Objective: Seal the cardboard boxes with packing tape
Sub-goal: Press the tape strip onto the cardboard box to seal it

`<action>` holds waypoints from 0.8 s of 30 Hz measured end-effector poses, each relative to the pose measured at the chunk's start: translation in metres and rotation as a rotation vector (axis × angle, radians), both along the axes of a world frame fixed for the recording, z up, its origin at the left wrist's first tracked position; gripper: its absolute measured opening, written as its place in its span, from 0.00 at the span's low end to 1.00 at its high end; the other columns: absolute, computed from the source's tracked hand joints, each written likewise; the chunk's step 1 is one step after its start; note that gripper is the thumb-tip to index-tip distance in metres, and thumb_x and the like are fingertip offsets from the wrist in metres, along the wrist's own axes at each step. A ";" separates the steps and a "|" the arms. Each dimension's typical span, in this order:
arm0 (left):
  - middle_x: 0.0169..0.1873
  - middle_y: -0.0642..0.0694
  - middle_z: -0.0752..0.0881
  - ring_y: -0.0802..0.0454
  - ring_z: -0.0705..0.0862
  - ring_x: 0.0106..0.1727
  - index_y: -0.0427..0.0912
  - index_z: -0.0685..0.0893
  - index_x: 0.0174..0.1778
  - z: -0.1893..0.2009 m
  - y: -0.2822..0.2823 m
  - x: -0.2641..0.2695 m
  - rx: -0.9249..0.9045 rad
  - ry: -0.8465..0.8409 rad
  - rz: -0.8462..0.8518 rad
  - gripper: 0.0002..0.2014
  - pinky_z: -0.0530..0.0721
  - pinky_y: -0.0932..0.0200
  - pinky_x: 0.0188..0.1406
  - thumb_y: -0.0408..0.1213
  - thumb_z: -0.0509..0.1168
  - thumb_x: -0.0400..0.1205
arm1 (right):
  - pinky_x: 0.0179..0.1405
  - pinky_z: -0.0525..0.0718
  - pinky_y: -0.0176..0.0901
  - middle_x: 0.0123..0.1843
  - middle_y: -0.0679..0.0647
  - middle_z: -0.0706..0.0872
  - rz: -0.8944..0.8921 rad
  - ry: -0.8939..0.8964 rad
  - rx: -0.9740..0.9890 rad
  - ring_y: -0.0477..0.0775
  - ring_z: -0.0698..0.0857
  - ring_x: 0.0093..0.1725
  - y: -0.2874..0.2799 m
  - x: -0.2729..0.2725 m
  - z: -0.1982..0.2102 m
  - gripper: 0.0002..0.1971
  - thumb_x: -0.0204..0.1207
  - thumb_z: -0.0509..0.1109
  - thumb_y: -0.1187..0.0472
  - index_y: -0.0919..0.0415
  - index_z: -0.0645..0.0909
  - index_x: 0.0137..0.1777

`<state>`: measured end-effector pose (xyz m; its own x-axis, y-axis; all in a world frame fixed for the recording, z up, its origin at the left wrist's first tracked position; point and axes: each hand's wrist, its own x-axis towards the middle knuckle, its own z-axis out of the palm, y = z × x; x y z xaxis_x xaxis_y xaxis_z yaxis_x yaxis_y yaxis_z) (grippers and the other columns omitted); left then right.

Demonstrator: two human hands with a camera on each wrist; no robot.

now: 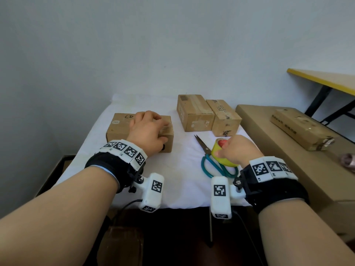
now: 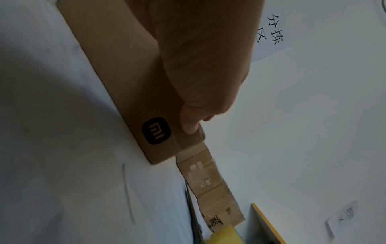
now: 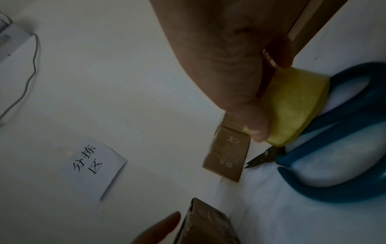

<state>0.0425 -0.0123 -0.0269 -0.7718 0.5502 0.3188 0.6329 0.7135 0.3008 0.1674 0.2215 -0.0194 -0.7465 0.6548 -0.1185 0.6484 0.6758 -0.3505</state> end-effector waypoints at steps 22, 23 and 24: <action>0.77 0.48 0.75 0.49 0.67 0.81 0.52 0.69 0.82 0.007 -0.004 -0.001 0.375 -0.397 -0.209 0.39 0.67 0.41 0.81 0.60 0.72 0.76 | 0.40 0.88 0.36 0.48 0.61 0.91 0.288 0.639 -0.651 0.55 0.90 0.47 -0.065 -0.027 0.023 0.02 0.84 0.72 0.65 0.62 0.86 0.49; 0.76 0.48 0.75 0.49 0.68 0.81 0.52 0.69 0.82 0.007 -0.005 -0.002 0.380 -0.393 -0.213 0.39 0.67 0.41 0.81 0.60 0.72 0.76 | 0.40 0.88 0.37 0.50 0.63 0.92 0.281 0.646 -0.683 0.57 0.91 0.49 -0.066 -0.028 0.024 0.02 0.84 0.72 0.65 0.63 0.85 0.50; 0.76 0.48 0.75 0.49 0.68 0.81 0.52 0.69 0.82 0.007 -0.006 -0.002 0.385 -0.388 -0.215 0.39 0.67 0.41 0.81 0.59 0.73 0.77 | 0.40 0.89 0.37 0.52 0.64 0.92 0.274 0.652 -0.714 0.59 0.91 0.51 -0.068 -0.028 0.024 0.03 0.84 0.71 0.65 0.64 0.85 0.51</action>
